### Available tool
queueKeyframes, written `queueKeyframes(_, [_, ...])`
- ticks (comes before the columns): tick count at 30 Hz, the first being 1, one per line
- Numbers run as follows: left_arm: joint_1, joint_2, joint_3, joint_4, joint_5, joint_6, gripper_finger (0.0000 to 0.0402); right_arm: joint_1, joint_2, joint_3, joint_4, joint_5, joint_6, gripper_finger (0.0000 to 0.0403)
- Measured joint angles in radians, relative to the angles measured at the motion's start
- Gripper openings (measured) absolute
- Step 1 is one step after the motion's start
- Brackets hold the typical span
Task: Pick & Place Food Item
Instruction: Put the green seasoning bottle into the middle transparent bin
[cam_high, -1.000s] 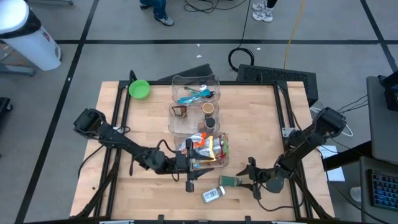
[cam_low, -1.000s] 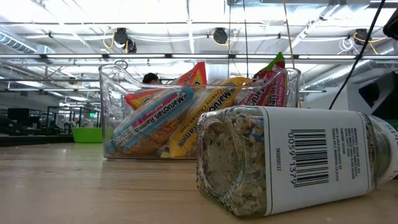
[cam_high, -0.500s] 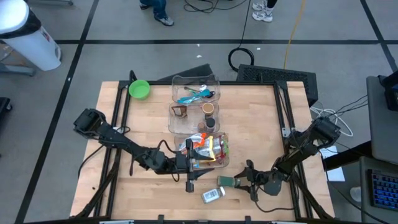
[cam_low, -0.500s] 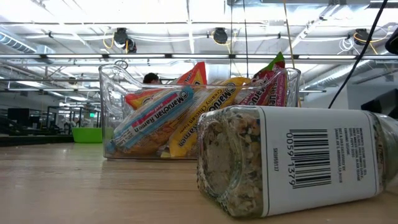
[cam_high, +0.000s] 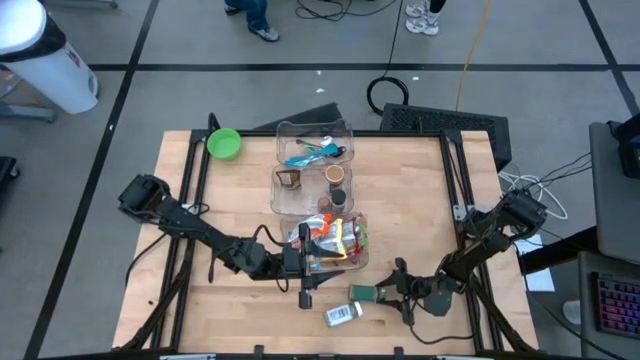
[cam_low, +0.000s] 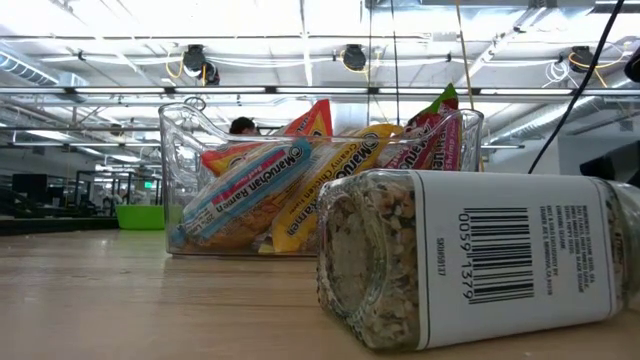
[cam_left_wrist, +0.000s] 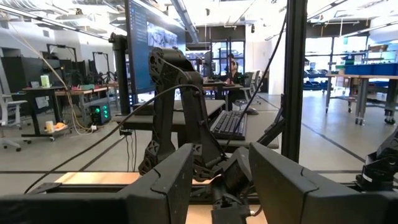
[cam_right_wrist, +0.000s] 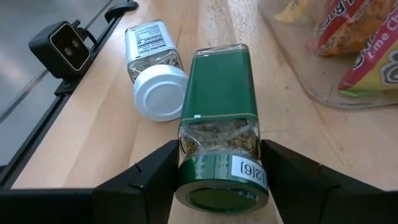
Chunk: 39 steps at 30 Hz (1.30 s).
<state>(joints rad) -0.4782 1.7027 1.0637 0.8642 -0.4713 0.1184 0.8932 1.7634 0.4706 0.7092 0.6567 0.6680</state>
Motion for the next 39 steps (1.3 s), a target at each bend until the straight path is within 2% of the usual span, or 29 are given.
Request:
queueKeyframes(32, [0.006,0.0,0.0,-0.006,0.0,-0.005,0.0166,-0.002,0.002,-0.002,-0.144,-0.029,0.032,0.0212])
queueKeyframes(39, [0.006,0.0,0.0,-0.008,0.0,-0.005,0.0166,-0.002,0.002,-0.002,-0.169,-0.057,0.058,0.0197])
